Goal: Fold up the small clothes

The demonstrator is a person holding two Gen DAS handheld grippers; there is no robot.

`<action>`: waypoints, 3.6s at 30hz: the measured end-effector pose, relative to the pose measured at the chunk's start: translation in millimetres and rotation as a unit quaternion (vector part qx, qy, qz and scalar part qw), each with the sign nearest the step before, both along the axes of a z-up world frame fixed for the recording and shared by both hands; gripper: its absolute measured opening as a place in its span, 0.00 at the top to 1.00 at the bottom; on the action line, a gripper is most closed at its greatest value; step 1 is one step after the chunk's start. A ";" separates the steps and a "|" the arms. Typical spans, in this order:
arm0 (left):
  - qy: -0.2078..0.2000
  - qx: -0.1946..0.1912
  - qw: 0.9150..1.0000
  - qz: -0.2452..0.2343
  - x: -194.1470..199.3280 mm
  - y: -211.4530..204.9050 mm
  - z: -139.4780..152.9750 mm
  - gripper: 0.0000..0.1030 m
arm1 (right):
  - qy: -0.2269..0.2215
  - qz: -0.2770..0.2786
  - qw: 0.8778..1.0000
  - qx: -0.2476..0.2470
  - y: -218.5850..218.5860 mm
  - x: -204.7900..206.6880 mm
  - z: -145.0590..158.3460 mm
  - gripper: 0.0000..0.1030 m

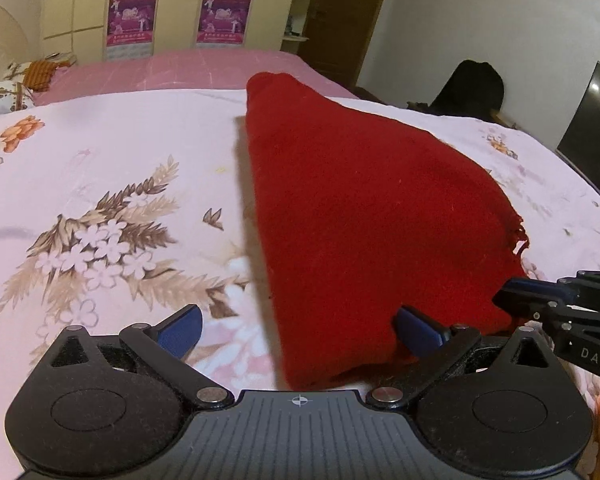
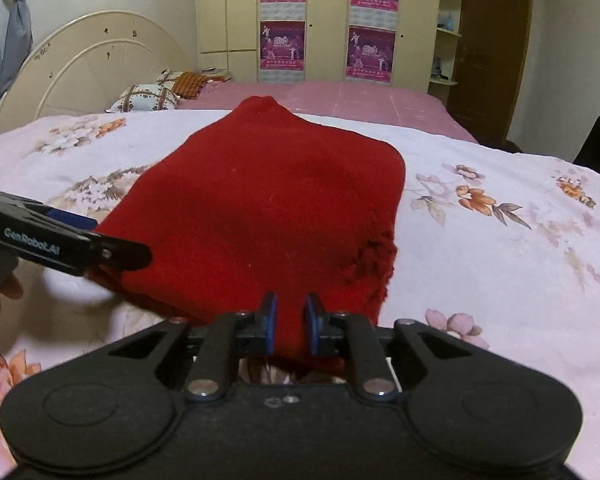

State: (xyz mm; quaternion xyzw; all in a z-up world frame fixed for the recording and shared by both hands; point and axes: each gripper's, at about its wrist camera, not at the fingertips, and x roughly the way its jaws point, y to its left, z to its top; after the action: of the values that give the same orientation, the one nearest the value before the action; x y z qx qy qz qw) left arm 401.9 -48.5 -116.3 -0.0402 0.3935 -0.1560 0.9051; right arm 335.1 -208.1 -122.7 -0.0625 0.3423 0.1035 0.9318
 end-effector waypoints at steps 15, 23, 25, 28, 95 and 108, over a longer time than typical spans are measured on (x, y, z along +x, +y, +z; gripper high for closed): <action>0.001 0.016 1.000 0.001 -16.2 3.8 -1.0 0.01 | -0.007 -0.016 1.000 0.002 -0.2 -13.4 -3.0 0.81; -0.037 -0.006 0.999 0.018 -20.4 20.2 28.7 0.01 | -0.016 -0.016 1.000 0.014 -3.9 -20.1 20.4 0.46; -0.044 -0.030 0.998 0.026 -10.4 27.2 35.4 0.01 | -0.049 -0.011 0.998 0.026 -6.6 -20.3 35.2 0.34; -0.056 -0.021 0.998 0.026 11.2 23.7 42.8 0.01 | -0.063 -0.034 0.997 0.041 -14.4 -0.5 46.3 0.52; 0.080 -0.117 0.988 -0.062 121.1 0.9 14.5 0.00 | 0.120 -0.076 0.927 0.348 -119.5 108.2 -16.2 0.40; 0.121 -0.169 0.974 -0.088 148.8 -11.3 -11.9 0.04 | 0.165 -0.024 0.889 0.427 -128.0 133.1 -44.8 0.28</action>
State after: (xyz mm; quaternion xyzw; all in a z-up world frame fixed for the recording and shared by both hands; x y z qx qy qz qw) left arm 550.7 -59.8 -128.2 -0.1763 0.4702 -0.2929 0.8136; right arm 468.2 -336.0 -167.5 0.3678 0.4149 0.2264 0.8009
